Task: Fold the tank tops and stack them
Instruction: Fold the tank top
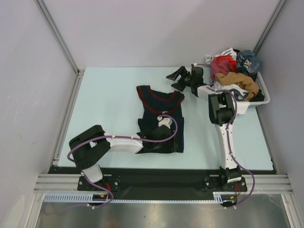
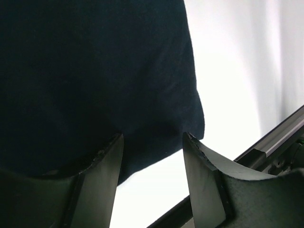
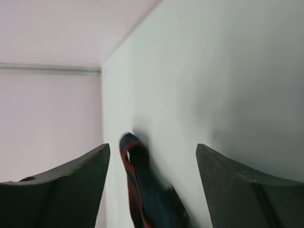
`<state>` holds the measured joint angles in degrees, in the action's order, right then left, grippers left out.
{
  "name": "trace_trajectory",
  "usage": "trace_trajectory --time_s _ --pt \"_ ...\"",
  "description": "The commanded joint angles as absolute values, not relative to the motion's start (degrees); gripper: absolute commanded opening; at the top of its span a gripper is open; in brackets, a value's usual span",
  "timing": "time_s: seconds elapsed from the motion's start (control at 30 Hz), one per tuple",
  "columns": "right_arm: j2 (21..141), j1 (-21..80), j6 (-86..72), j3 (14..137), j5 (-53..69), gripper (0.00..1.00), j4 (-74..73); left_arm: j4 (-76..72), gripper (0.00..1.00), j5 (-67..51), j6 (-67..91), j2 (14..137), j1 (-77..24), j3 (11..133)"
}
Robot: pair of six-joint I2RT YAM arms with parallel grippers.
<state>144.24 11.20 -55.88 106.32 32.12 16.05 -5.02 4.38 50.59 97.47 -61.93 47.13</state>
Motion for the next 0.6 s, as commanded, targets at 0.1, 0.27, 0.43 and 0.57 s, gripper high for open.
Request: trace_trajectory --time_s 0.1,0.27,0.43,0.57 --pt "151.52 8.71 -61.45 126.52 37.62 0.84 18.30 3.16 0.59 1.32 51.77 99.76 -63.72 43.95" --pt "146.79 6.95 -53.62 130.17 36.65 0.93 6.61 5.18 0.60 2.54 50.89 97.39 -63.81 45.00" --pt "133.11 6.33 -42.05 120.26 32.09 0.92 -8.74 10.71 0.62 5.44 48.61 93.79 -63.81 48.51" --pt "121.51 6.33 -38.59 101.59 26.99 0.97 -14.33 13.09 0.62 6.24 47.81 91.76 -63.63 50.27"
